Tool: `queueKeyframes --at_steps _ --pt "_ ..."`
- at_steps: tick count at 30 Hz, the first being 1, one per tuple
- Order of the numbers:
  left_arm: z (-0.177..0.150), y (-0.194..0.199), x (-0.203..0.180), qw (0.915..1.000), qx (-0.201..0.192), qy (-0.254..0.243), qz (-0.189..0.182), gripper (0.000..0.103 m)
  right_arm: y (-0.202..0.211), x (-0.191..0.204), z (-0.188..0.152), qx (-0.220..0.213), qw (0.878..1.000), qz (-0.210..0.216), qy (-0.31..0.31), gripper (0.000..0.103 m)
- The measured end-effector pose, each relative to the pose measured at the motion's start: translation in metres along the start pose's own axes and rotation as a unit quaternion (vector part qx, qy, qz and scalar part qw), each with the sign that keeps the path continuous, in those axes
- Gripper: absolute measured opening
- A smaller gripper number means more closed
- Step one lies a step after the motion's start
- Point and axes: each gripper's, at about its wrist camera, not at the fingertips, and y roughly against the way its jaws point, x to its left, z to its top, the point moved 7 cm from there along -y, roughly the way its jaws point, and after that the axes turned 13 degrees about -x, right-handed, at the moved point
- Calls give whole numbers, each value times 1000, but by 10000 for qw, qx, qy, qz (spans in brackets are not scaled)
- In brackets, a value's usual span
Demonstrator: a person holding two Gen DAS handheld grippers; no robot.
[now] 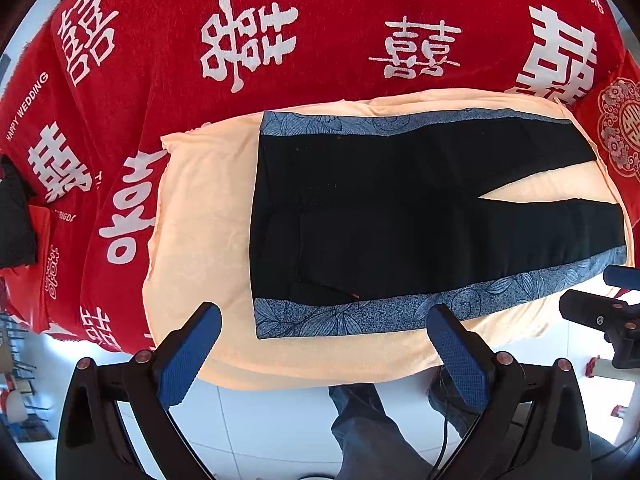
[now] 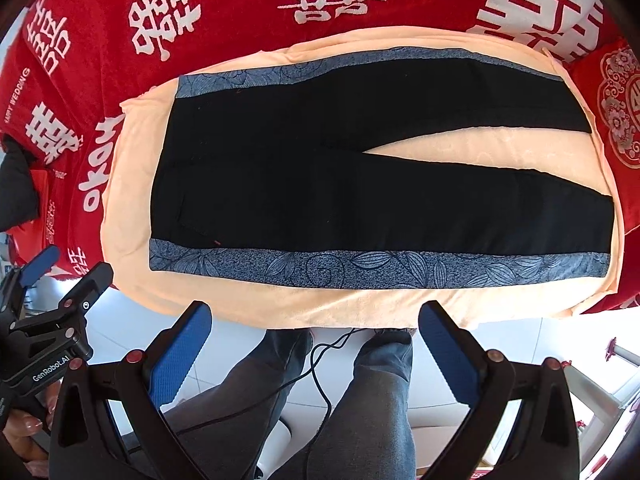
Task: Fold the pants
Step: 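Move both grippers toward the pants' patterned trim edge, then grasp the patterned trim edge with the left gripper while the right gripper grasps it too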
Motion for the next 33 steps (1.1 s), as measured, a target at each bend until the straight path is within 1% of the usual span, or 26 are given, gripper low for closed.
queueKeyframes --at_steps 10,16,25,28,31,33 --pt "1 1 -6 9999 60 -4 113 103 4 -5 3 -60 9999 31 93 103" --pt "-4 4 -12 9995 192 161 217 103 8 -13 2 -76 9997 121 203 103" --pt "-13 20 -32 9963 268 710 404 103 17 -41 3 -78 9986 209 476 103" --pt "-18 21 -39 9943 327 872 511 103 14 -49 2 -51 9982 173 566 103" --pt "-26 18 -44 9919 498 1061 494 103 11 -55 0 -17 9975 109 693 103" --pt "-27 18 -46 9919 494 1083 451 103 9 -56 -1 -35 9978 125 646 103"
